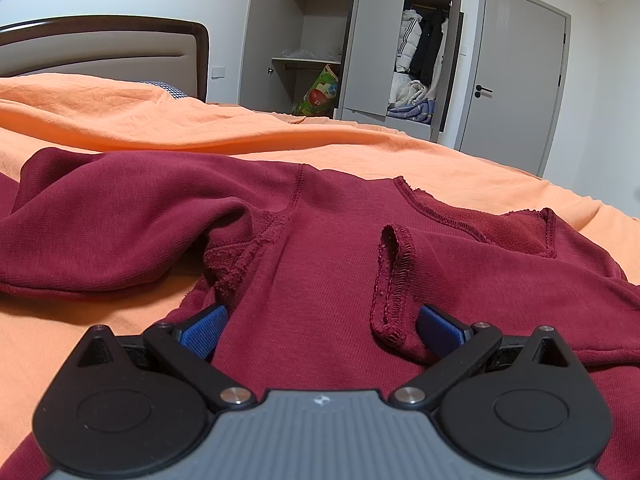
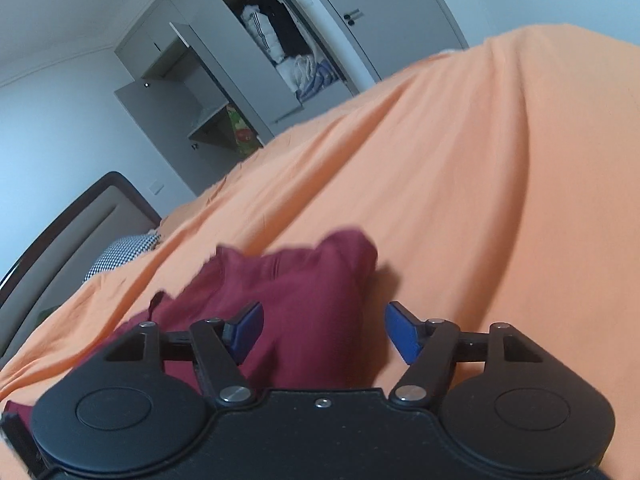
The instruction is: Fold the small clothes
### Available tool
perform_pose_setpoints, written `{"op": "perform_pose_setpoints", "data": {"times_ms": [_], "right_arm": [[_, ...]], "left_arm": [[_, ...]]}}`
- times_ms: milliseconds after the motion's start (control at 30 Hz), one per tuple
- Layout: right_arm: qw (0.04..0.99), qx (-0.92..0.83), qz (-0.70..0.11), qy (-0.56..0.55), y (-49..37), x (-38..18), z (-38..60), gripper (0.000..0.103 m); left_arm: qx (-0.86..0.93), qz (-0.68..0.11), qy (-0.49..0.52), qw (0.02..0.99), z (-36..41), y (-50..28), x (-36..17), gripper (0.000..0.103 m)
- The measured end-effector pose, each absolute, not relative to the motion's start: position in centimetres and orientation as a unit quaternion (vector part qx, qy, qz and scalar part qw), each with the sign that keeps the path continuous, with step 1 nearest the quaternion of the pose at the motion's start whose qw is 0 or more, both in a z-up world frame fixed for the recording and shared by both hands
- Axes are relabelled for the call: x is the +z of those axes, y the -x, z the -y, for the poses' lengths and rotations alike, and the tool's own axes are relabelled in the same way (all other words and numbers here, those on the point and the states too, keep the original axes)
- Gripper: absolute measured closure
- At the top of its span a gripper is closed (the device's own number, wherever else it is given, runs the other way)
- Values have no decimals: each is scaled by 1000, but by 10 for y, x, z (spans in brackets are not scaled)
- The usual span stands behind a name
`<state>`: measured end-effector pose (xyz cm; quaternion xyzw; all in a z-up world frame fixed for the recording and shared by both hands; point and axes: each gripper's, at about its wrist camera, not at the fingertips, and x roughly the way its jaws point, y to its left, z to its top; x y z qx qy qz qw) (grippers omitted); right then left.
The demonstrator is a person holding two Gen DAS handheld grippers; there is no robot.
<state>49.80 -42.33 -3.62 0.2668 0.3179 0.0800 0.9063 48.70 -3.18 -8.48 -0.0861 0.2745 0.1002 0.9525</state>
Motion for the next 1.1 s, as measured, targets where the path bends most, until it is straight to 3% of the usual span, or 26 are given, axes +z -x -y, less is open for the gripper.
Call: {"op": "perform_pose_setpoints", "data": {"times_ms": [33,67,167,333,433,500,567,600,733,800,833,900,1033,1067,1100], "right_arm": [[906,73,-330,-256,-496,-39,421,51],[908,66,-334,-242,-492,-40,419,78],[919,56,-316,-231,-478,-32,413,90],[931,31,-322,-169,-472,-35,392,89],[922,38,-326,-206,-476,-40,401,79],[920,42,-316,-226,-479,-35,410,63],[917,48,-312,-243,-488,-30,419,39],[915,54,-313,-250,-496,-29,422,36],[900,43,-328,-284,-531,-37,430,36],[885,41,-339,-318,-546,-45,434,60],[881,37,-345,-321,-551,-48,434,82],[892,33,-333,-304,-553,-45,433,88],[918,21,-321,-231,-551,-39,421,87],[919,13,-329,-219,-551,-42,418,75],[918,3,-334,-215,-550,-44,418,69]], "left_arm": [[100,-274,86,952,32,-487,-85,0],[100,-274,86,953,32,-487,-85,0],[99,-274,87,953,32,-487,-85,0],[98,-272,89,953,31,-486,-84,0],[97,-272,91,953,31,-486,-84,1],[97,-271,91,953,30,-485,-85,1],[97,-271,90,953,30,-485,-85,1],[97,-271,90,953,30,-485,-85,1],[97,-271,91,953,29,-484,-86,1],[97,-271,91,953,29,-485,-86,1],[97,-271,91,954,29,-485,-86,1],[97,-270,91,954,29,-485,-86,1],[97,-271,90,953,29,-485,-86,1],[97,-271,90,953,28,-485,-86,1],[97,-270,91,954,29,-485,-86,1]]}}
